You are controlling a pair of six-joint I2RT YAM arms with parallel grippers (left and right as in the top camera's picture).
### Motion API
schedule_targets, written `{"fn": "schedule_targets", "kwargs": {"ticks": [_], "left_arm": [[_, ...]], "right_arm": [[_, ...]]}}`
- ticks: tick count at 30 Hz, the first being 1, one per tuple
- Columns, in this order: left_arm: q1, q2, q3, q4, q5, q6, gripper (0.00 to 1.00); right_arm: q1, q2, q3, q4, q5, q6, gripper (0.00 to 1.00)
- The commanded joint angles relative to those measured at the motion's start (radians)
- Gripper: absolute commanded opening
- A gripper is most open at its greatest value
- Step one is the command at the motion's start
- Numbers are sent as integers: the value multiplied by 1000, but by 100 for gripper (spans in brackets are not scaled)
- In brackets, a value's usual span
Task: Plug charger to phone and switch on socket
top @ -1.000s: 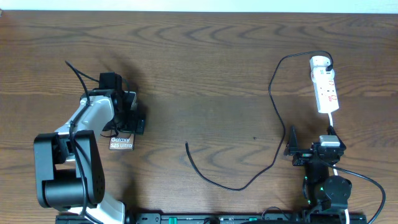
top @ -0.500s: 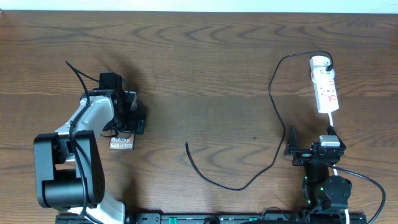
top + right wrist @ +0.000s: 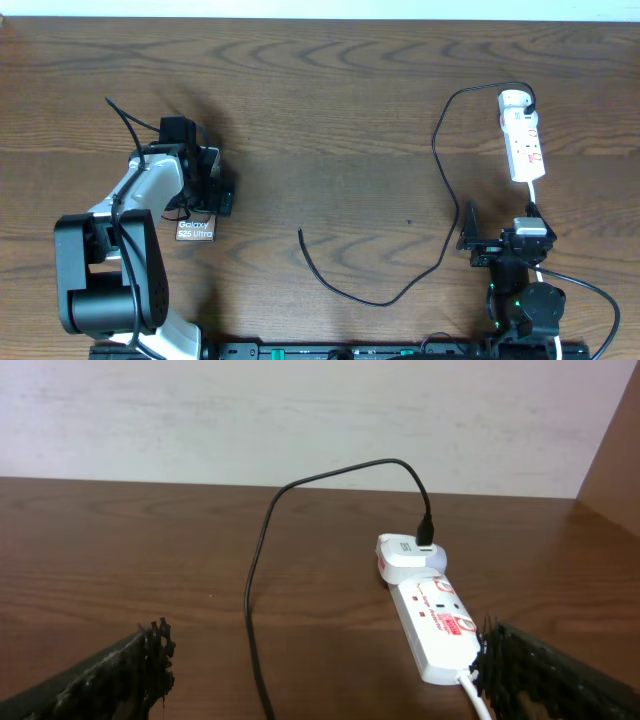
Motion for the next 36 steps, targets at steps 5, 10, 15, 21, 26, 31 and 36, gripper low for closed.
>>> {"fn": "schedule_targets", "kwargs": {"ticks": [5, 10, 15, 21, 26, 31, 36], "left_arm": [[4, 8, -27, 6, -28, 5, 98], [4, 8, -29, 6, -28, 5, 98], [4, 8, -29, 6, -28, 6, 98], [4, 8, -29, 7, -28, 6, 95], [4, 8, -29, 7, -28, 6, 89], [4, 8, -29, 7, -28, 6, 88], [4, 8, -29, 7, -28, 6, 88]], "right_arm": [[0, -4, -1, -4, 5, -8, 99], [0, -4, -1, -4, 5, -8, 99], [0, -4, -1, -4, 5, -8, 99], [0, -4, -1, -4, 5, -8, 99], [0, -4, -1, -4, 5, -8, 99], [0, -4, -1, -4, 5, -8, 99], [0, -4, -1, -4, 5, -8, 99]]}}
